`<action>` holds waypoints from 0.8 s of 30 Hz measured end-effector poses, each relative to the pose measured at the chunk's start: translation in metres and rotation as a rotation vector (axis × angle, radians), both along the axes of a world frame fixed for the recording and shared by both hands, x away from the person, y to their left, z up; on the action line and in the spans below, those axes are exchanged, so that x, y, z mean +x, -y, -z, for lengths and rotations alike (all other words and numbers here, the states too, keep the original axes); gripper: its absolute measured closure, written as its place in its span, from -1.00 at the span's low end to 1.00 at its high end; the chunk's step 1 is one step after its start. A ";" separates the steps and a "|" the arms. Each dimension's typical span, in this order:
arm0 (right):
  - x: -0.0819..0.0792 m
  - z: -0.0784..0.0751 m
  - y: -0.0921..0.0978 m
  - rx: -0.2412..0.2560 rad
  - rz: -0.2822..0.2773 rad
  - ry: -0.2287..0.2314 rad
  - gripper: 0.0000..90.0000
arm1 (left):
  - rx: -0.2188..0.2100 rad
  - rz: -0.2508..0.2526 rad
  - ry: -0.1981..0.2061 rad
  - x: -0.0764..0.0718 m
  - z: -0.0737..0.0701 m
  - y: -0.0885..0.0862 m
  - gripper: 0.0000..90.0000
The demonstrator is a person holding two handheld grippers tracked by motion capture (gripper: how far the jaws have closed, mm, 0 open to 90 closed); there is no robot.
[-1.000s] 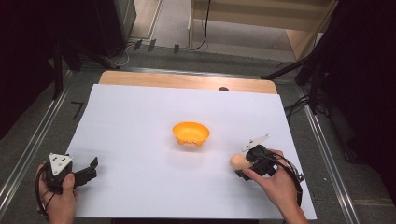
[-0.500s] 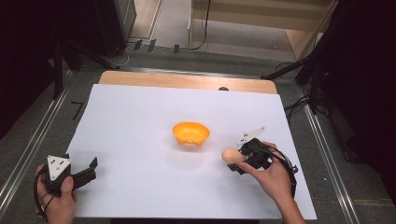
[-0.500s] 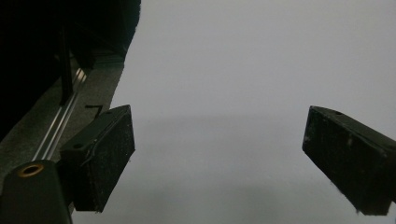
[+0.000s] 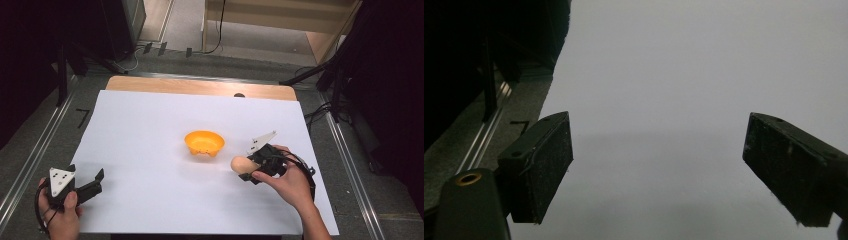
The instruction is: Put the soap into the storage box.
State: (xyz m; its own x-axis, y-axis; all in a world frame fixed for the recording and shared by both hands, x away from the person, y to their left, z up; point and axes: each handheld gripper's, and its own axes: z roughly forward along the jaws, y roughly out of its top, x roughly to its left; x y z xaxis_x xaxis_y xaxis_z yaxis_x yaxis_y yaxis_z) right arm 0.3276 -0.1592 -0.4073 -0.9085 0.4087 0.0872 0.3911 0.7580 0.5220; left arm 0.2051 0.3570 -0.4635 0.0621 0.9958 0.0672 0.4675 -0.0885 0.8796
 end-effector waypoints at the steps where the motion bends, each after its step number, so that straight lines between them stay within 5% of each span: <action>1: 0.000 -0.001 -0.002 -0.003 -0.002 0.000 -0.27 | 0.007 0.003 -0.003 0.000 0.000 0.001 -0.70; 24: 0.034 -0.028 -0.047 -0.048 -0.135 0.101 -0.27 | 0.038 0.035 -0.021 0.002 0.001 0.004 -0.71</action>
